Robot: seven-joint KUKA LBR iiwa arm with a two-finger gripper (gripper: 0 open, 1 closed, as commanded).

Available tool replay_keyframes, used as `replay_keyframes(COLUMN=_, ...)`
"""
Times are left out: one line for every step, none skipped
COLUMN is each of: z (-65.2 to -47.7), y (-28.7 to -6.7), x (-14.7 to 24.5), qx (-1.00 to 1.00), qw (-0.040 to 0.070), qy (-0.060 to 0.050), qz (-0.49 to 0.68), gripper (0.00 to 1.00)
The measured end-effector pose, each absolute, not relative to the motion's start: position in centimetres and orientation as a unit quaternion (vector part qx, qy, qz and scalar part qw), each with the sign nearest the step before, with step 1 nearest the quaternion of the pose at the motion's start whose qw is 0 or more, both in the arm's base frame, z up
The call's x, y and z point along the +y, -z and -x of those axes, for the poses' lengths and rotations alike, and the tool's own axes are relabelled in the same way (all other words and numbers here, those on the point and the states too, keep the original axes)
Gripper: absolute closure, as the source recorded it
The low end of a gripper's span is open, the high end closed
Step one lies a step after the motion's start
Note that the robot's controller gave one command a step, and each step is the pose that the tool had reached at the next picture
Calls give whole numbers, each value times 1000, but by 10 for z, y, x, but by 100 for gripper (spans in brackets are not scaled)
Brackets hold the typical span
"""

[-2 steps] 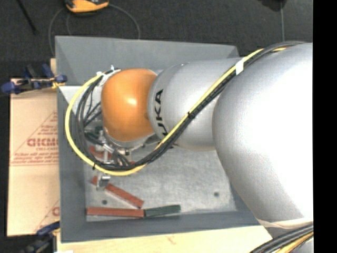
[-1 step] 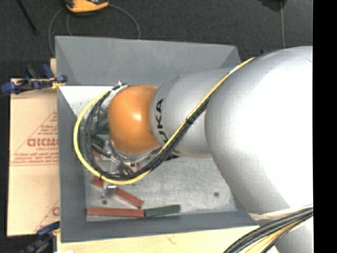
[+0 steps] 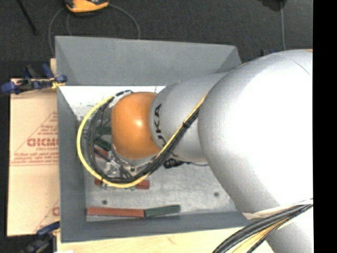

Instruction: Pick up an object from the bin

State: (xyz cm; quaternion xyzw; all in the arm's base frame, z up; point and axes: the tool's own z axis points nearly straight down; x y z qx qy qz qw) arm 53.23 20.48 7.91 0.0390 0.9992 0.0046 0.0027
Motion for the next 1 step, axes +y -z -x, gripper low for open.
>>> replay_keyframes(z=-532, y=-79, x=205, qx=999, qw=3, qy=-5, qz=-40, gripper=100)
